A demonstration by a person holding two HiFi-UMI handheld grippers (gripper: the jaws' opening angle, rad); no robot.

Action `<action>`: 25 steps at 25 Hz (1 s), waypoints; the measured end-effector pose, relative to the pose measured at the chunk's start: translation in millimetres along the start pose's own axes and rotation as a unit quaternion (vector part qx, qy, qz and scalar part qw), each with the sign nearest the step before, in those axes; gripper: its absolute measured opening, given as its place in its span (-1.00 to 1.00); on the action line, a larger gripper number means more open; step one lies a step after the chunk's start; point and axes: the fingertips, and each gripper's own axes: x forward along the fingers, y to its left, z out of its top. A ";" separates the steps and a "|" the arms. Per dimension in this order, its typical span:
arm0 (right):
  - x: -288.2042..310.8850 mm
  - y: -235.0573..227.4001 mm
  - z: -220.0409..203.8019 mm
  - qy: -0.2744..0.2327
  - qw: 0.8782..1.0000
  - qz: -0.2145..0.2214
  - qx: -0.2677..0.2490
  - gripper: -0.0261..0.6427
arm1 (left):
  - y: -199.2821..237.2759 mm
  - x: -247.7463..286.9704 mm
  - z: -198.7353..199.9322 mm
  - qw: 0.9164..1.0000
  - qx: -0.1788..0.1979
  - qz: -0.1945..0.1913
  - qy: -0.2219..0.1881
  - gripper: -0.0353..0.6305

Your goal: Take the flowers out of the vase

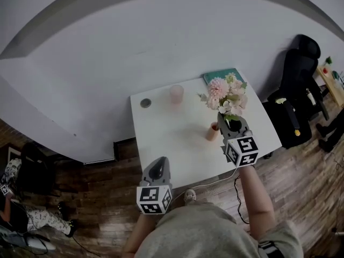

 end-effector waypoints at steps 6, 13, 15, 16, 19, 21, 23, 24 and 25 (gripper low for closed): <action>-13.1 9.7 21.0 -0.020 1.000 -0.010 -0.010 -0.75 | 1.3 -23.1 -6.9 1.000 0.000 -0.002 0.000 -0.83; -42.0 28.0 31.2 -0.030 0.999 -0.014 -0.013 -0.75 | -1.6 -53.1 -12.2 1.000 0.000 -0.003 -0.005 -0.83; -50.9 35.9 32.5 -0.032 0.999 -0.014 -0.013 -0.75 | -2.8 -61.0 -14.1 1.000 0.001 -0.004 -0.006 -0.83; -55.3 39.8 33.2 -0.032 0.999 -0.014 -0.013 -0.75 | -3.4 -64.6 -14.5 1.000 0.002 -0.005 -0.006 -0.83; -73.4 54.6 32.2 -0.034 0.999 -0.012 -0.013 -0.75 | -6.1 -79.1 -19.6 1.000 0.004 -0.008 -0.010 -0.83; -94.4 70.8 26.6 -0.037 0.999 -0.010 -0.015 -0.75 | -8.5 -96.9 -31.0 1.000 0.006 -0.009 -0.014 -0.83; -118.1 88.7 19.6 -0.038 0.999 -0.008 -0.016 -0.75 | -11.7 -117.4 -44.0 1.000 0.008 -0.010 -0.017 -0.83; -126.7 95.1 17.4 -0.038 0.999 -0.007 -0.015 -0.75 | -13.1 -124.6 -47.4 1.000 0.009 -0.009 -0.018 -0.83; -132.2 99.3 16.5 -0.036 0.999 -0.006 -0.014 -0.75 | -14.1 -128.9 -48.3 1.000 0.009 -0.009 -0.017 -0.83</action>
